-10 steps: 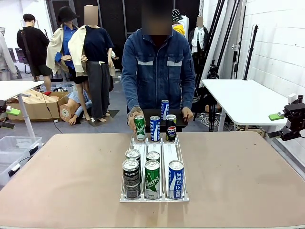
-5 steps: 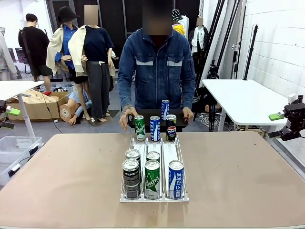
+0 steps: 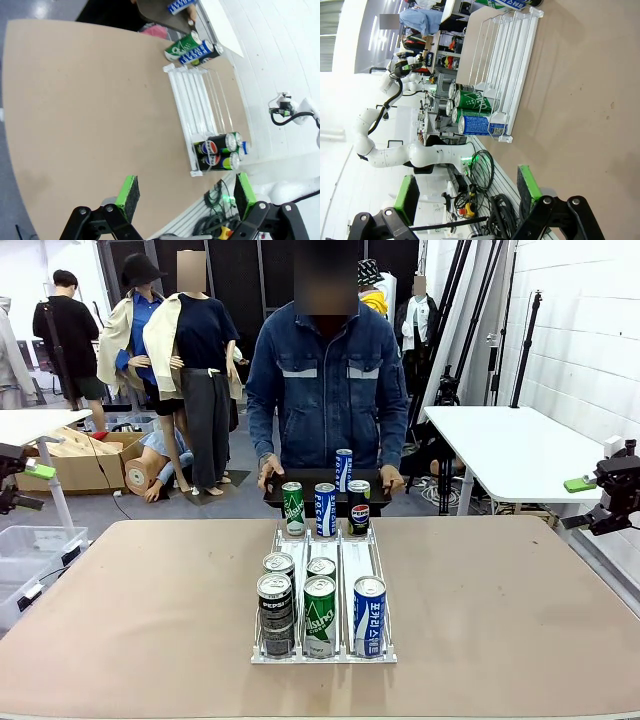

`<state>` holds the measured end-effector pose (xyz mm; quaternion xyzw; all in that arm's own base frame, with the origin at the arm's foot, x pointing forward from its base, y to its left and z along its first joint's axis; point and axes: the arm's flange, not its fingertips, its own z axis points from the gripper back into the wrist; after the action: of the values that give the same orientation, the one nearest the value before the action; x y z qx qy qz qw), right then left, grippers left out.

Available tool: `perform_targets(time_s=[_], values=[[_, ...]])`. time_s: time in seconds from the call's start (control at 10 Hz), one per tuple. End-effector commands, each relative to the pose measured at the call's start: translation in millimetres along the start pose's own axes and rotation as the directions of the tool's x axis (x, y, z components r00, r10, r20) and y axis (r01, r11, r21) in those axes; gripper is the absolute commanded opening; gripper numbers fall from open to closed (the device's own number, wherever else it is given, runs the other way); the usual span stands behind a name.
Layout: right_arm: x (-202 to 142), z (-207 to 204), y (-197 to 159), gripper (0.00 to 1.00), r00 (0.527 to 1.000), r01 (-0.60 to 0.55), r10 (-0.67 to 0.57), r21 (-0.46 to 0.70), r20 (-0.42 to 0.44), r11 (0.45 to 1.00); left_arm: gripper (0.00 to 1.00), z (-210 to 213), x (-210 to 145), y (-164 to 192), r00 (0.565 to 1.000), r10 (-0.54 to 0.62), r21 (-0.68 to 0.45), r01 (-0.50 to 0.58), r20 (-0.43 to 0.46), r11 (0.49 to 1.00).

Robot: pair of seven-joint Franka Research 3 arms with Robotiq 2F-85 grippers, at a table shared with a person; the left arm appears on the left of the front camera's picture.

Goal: Retrieve and hand over the desired beverage to the person.
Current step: Pick up another can of the same type that the person held from the Automatic Can Dispenser.

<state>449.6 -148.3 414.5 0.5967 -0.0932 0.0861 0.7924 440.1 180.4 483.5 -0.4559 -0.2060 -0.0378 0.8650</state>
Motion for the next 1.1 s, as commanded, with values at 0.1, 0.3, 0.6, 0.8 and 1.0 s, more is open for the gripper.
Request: perform_targets(time_s=[0.1, 0.3, 0.6, 0.8, 1.0], values=[[0, 0, -1, 1.00, 1.000, 0.006, -0.006, -0.006, 0.005, 1.000, 1.00, -16, -16, -42, 0.995, 0.039, -0.046, -0.043, -0.087, 0.998], [0, 0, -1, 1.00, 1.000, 0.006, -0.006, -0.006, 0.005, 1.000, 1.00, -36, -26, -63, 0.987, 0.026, -0.067, -0.037, -0.156, 0.997], [0, 0, -1, 1.00, 1.000, 0.006, -0.006, -0.006, 0.005, 1.000, 1.00, -77, -54, -105, 0.965, -0.045, -0.051, 0.033, -0.260, 0.998], [0, 0, -1, 1.00, 1.000, 0.006, -0.006, -0.006, 0.005, 1.000, 1.00, -99, -69, -140, 0.945, -0.112, -0.026, 0.109, -0.307, 0.994], [0, 0, -1, 1.00, 1.000, 0.006, -0.006, -0.006, 0.005, 1.000, 1.00, -119, -75, -167, 0.927, -0.143, -0.033, 0.141, -0.347, 0.990]])
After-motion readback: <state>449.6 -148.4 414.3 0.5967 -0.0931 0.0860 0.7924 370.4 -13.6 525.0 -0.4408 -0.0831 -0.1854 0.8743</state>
